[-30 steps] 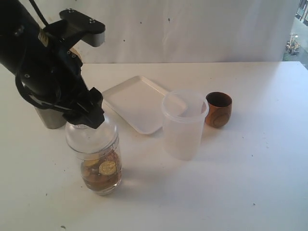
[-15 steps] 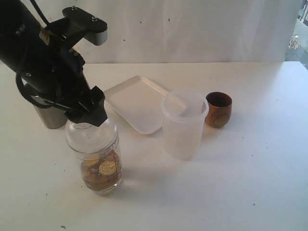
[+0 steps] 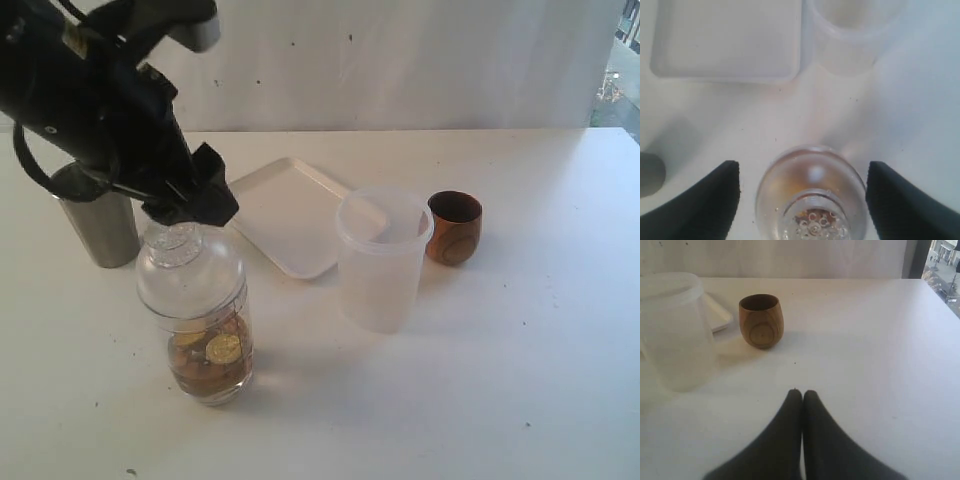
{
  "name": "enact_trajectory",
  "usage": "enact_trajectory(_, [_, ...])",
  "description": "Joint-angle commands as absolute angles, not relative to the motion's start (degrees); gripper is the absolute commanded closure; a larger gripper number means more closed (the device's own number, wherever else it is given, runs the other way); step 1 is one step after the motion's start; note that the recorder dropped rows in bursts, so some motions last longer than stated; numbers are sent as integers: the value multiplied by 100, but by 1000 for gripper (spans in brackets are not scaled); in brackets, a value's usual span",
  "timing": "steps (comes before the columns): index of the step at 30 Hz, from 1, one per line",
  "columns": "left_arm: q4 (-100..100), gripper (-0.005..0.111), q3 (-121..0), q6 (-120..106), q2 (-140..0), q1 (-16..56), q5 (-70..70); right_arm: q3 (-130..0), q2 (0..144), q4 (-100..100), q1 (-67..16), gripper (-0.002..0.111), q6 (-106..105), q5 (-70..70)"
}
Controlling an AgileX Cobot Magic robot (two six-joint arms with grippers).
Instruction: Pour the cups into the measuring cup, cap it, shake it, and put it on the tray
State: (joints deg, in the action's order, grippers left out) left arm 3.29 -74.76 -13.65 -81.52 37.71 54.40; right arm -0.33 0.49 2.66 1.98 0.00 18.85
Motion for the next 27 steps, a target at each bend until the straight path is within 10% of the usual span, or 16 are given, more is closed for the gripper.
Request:
enact_trajectory(1, [402,48,-7479,-1403,-7769,3789,5189,0,14,254,176,108,31,1839])
enact_trajectory(10, [376,106,-7468,-1744,-7606,3789,5895,0,14,254,176,108,31,1839])
enact_trajectory(27, [511,107,-6753,-1849,-7606,3789,5248,0,14,254,176,108,31,1839])
